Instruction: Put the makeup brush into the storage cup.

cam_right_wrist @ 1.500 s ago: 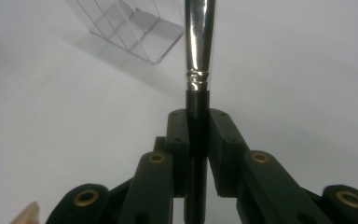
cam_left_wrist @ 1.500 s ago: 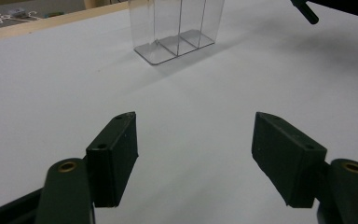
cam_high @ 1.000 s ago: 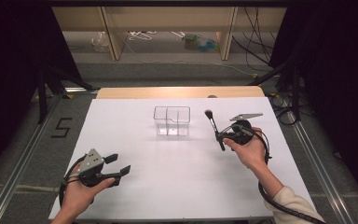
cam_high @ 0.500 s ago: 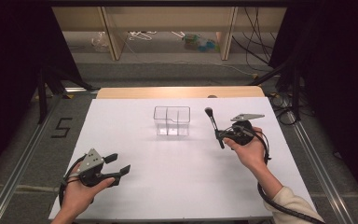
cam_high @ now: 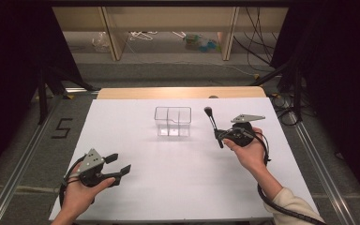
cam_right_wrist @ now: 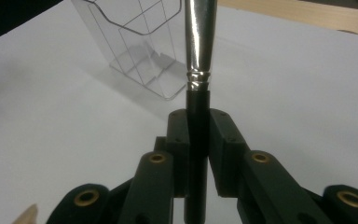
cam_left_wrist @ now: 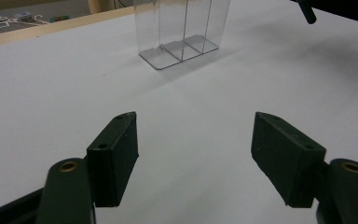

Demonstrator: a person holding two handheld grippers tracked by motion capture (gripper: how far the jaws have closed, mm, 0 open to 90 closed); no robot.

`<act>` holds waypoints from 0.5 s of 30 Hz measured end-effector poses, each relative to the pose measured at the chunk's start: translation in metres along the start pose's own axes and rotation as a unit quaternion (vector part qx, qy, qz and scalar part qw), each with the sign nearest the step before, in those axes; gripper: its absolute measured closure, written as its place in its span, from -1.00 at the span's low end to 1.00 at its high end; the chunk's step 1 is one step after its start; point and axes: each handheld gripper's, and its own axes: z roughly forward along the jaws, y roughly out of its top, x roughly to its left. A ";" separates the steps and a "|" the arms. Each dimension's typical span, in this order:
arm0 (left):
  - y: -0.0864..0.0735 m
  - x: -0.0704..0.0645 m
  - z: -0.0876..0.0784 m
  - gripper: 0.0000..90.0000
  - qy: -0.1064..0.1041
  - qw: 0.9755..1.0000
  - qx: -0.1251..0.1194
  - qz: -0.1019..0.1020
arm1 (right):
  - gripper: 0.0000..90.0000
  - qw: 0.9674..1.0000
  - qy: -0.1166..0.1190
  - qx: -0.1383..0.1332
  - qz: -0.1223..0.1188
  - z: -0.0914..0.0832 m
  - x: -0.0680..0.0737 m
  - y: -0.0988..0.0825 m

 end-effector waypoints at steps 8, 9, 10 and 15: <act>0.000 0.000 0.000 -0.30 0.001 1.000 0.000 0.000 | 0.77 1.000 0.006 -0.012 -0.002 0.000 0.002 0.001; 0.000 0.000 0.000 -0.30 0.001 1.000 0.000 0.000 | 0.77 1.000 0.005 -0.016 -0.004 0.000 0.002 0.001; 0.000 0.000 0.000 -0.30 0.001 1.000 0.000 0.001 | 0.77 1.000 0.005 -0.018 -0.007 0.001 0.002 0.001; 0.000 0.000 0.000 -0.29 0.000 1.000 0.000 0.002 | 0.77 0.999 -0.004 -0.026 -0.026 0.002 0.000 0.001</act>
